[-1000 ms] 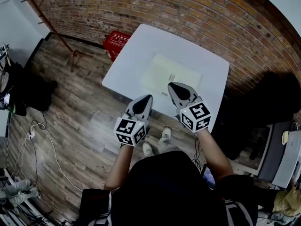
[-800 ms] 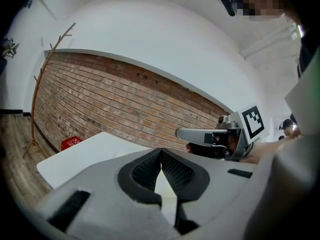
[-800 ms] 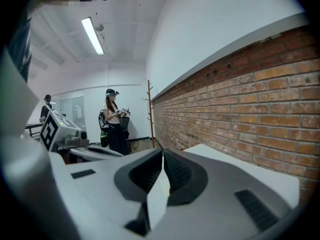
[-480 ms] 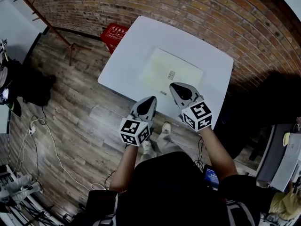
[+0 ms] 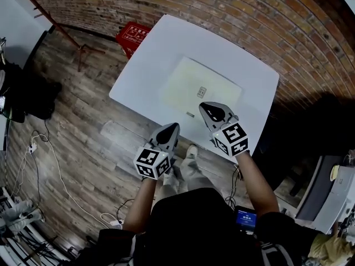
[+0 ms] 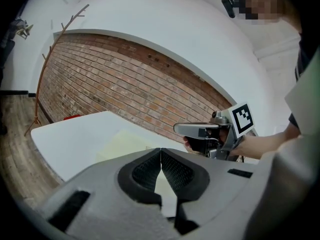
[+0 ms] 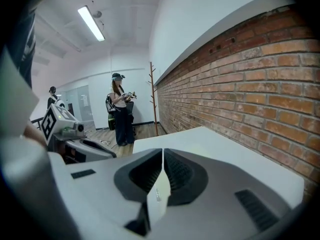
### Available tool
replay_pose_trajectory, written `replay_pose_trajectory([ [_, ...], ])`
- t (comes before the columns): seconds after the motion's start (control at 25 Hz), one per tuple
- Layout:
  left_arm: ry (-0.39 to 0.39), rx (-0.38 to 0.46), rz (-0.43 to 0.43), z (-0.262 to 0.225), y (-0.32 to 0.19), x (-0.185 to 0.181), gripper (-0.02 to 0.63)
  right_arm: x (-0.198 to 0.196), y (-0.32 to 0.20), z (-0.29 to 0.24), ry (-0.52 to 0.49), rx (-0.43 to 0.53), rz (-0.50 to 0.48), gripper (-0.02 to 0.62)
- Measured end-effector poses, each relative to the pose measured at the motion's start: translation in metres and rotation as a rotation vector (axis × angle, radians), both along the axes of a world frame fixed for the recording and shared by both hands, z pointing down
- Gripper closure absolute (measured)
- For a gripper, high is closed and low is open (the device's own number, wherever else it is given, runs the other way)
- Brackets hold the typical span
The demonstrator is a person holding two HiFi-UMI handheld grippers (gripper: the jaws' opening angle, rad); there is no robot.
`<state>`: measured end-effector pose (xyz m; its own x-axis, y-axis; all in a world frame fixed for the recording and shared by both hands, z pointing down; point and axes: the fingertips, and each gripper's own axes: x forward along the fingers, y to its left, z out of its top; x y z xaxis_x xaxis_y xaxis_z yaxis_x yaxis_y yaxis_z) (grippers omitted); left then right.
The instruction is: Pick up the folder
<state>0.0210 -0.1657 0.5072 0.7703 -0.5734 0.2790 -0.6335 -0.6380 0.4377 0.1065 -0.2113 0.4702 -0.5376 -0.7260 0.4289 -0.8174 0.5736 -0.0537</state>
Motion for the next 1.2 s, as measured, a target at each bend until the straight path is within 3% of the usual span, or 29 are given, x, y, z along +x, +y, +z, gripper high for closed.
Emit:
replay_pose_trajectory([
  [0.48,-0.005,-0.076,0.023,0.044,0.005,0.001,0.589,0.006,-0.006,0.053,0.079,-0.118,-0.101,0.565],
  [0.68,0.019,-0.104,-0.023,0.053,-0.002,0.001,0.589,0.012,-0.012,0.077,0.113,-0.17,-0.132,0.561],
  [1.0,0.038,-0.125,-0.048,0.065,-0.01,0.002,0.589,0.026,-0.027,0.109,0.153,-0.23,-0.129,0.455],
  [1.2,0.047,-0.146,-0.055,0.076,-0.007,0.005,0.589,0.029,-0.033,0.127,0.246,-0.26,-0.177,0.385],
])
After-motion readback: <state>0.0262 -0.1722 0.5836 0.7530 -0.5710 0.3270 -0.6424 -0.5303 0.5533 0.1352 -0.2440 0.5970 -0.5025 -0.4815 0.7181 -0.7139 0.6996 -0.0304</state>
